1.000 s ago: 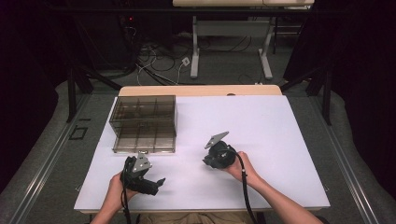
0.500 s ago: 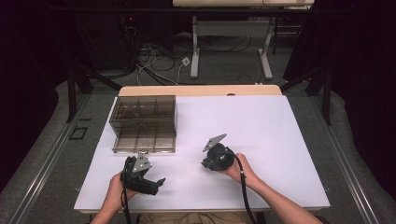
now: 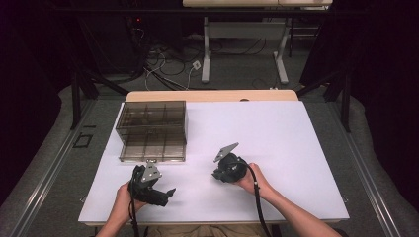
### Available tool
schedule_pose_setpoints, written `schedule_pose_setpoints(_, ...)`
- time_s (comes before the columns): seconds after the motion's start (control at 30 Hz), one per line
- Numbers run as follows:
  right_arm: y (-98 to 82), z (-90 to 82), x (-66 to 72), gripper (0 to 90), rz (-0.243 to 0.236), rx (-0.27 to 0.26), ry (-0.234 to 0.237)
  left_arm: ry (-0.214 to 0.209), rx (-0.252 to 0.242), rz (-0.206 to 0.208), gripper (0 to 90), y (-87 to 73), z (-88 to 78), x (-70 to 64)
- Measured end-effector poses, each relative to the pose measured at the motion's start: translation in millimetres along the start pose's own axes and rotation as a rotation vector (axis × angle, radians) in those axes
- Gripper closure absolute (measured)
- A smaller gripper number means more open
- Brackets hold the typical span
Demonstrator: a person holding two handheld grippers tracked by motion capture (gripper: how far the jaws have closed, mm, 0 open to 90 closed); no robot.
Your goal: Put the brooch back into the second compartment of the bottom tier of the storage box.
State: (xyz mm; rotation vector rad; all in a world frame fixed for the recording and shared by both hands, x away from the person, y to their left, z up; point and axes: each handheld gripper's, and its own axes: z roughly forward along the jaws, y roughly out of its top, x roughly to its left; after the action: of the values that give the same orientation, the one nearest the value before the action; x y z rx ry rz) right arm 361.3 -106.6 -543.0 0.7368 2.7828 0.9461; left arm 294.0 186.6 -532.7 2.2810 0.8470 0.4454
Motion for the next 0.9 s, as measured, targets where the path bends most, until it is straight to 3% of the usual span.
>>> schedule_pose_setpoints(0.2, -0.2, -0.9, -1.3, 80.9, -0.002, -0.006, 0.002, 0.000, 0.000, -0.001, 2.2, 0.0, 0.1, 0.1)
schedule_pose_setpoints(0.27, -0.2, -2.8, -1.7, 73.2, 0.008, -0.011, 0.003, 0.000, 0.000, -0.001, 2.2, -0.1, -0.1, 0.2)
schedule_pose_setpoints(0.5, -1.1, -10.7, -6.2, 64.5, 0.015, -0.039, 0.000, 0.000, -0.003, -0.005, 2.2, -0.9, -1.0, 0.8)
schedule_pose_setpoints(0.9, -8.9, -27.8, -18.1, 39.6, 0.046, -0.050, -0.009, 0.002, -0.002, -0.002, 2.3, -1.1, -1.7, 0.9)
